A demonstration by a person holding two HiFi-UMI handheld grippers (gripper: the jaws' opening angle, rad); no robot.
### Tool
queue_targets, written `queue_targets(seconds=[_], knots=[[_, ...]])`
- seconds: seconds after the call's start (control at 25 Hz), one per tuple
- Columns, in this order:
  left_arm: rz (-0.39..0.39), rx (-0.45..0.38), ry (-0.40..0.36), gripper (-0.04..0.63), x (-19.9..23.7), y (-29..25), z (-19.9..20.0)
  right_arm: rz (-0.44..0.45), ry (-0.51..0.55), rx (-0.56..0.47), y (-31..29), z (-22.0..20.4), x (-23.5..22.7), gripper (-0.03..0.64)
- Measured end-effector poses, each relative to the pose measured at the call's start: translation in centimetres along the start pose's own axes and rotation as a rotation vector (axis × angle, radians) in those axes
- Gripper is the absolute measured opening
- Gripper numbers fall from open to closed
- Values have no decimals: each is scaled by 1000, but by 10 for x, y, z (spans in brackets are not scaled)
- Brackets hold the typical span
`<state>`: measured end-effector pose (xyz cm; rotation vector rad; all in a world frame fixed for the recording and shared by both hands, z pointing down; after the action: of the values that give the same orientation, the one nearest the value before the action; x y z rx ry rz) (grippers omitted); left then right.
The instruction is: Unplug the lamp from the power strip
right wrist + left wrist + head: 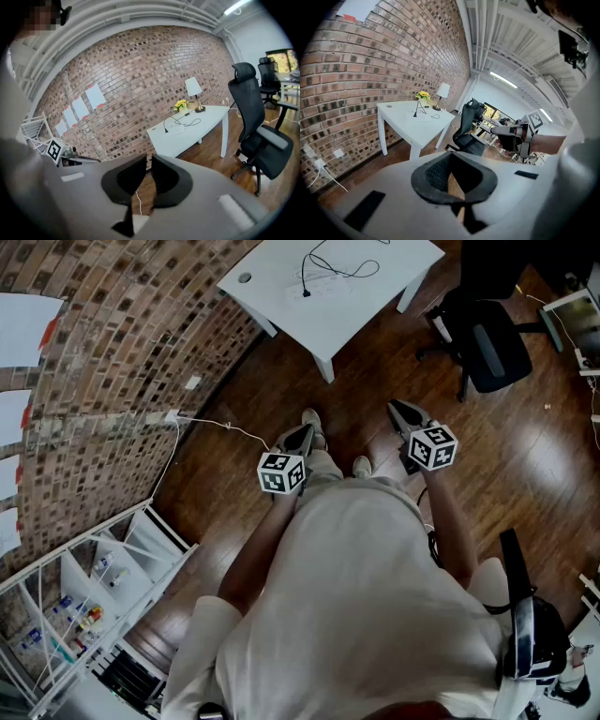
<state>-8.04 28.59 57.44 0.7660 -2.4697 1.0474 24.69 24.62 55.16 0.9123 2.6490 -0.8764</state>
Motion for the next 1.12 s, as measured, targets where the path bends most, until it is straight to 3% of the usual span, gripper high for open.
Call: queue_targets(seconds=[0.28,0.44,0.6,0.88,1.12], knots=[[-45,28,-61,4,82,-17,76,-29,-17,76,-90,25,6,17],[-58,31,-64,3,121,-24,108,-6,10,38,-133,61,18,15],[-76,59,-62,3,153,-33,123,16,44,-34,-166,81,28,15],[-104,82,-69,4,191,-50,145,-39,44,-12,-196,86,32,14],[-168,87,-32,5,195,-68,157,-83,65,10,-202,99,19,14]])
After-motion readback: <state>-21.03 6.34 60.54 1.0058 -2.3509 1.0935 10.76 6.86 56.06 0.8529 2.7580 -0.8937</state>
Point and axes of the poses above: the fingertips, and each gripper's own axes: y backward along the fingers, x to its left, z out of its top, the point moved 10 cm from there along y, backward along the fingers, and after that the axes turned 7 degrees about y, right-handed, at the moved point
